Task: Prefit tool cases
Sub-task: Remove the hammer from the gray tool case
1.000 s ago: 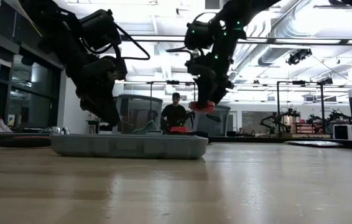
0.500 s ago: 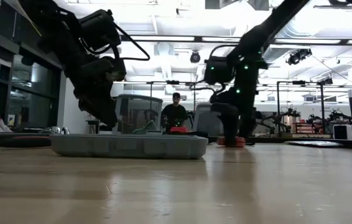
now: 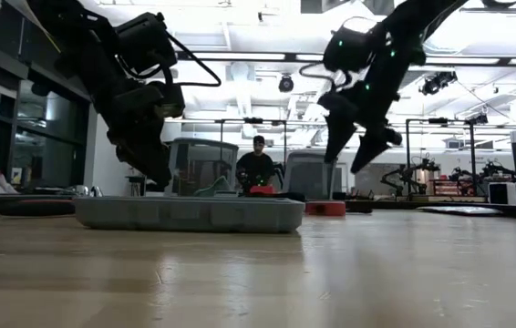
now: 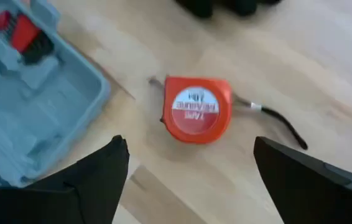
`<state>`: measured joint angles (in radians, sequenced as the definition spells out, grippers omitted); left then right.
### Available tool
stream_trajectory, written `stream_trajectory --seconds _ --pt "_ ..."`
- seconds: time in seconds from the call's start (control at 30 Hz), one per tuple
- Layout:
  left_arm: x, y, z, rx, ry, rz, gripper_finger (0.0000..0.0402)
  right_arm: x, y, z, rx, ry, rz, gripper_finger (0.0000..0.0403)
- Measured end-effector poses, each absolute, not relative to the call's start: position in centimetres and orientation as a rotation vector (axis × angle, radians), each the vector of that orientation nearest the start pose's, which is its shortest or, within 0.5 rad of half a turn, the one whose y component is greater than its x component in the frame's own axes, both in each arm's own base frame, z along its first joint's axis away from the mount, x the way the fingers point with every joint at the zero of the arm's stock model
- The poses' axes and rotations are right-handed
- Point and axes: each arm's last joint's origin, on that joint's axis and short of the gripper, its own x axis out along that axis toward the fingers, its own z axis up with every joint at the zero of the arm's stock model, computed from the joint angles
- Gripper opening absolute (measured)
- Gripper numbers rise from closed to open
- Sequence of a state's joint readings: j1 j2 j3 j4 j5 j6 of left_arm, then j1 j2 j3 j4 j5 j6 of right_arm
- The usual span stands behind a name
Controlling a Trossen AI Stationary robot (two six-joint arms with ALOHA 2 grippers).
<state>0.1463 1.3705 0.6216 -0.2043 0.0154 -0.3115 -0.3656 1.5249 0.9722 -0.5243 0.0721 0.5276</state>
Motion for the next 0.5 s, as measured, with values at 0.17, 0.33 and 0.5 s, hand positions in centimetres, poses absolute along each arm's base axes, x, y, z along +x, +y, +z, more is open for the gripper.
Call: stream_trajectory --seconds 0.17,0.33,0.5 --pt "24.1 3.5 16.0 -0.366 0.929 0.266 0.0142 27.3 -10.4 20.5 0.651 0.952 -0.671 0.0337" --pt "24.0 3.4 16.0 -0.371 0.939 0.256 0.0142 28.6 -8.3 20.8 0.647 0.914 -0.551 0.0338" --pt "24.4 3.7 16.3 -0.329 0.897 0.244 0.0142 30.3 -5.1 21.3 0.64 0.813 -0.486 0.0338"
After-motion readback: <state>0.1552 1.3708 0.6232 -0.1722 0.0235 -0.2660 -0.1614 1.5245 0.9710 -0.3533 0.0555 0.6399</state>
